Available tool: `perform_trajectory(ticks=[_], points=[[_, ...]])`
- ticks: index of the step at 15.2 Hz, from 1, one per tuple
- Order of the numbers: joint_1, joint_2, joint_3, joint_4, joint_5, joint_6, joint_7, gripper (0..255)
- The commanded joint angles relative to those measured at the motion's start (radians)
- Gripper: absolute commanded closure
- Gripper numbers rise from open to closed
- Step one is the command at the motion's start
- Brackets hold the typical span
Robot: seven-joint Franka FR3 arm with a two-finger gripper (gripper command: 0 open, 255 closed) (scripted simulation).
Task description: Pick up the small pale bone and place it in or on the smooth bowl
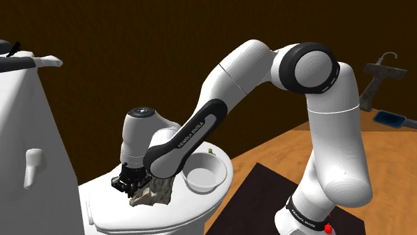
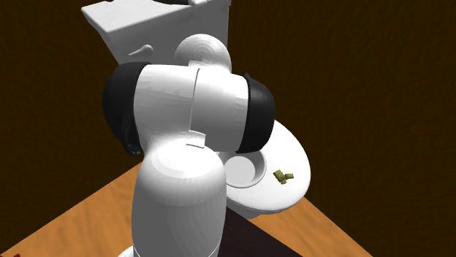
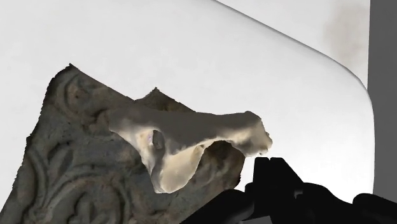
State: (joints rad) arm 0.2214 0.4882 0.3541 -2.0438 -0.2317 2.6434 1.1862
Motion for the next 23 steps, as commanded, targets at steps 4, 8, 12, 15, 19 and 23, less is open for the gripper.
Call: perform_trajectory(ticks=[4, 8, 12, 15, 19, 23], points=[[0.0, 0.0, 0.0, 0.0, 0.0, 0.0, 0.0, 255], [0.0, -0.023, -0.029, 0.055, 0.111, -0.248, 0.179, 0], [-0.004, -0.026, -0.051, 0.088, 0.182, -0.399, 0.31, 0], [0.001, -0.004, -0.055, 0.076, 0.174, -0.365, 0.315, 0], [0.007, 0.025, -0.061, 0.064, 0.165, -0.325, 0.321, 0], [0.007, 0.025, -0.061, 0.065, 0.165, -0.325, 0.321, 0]])
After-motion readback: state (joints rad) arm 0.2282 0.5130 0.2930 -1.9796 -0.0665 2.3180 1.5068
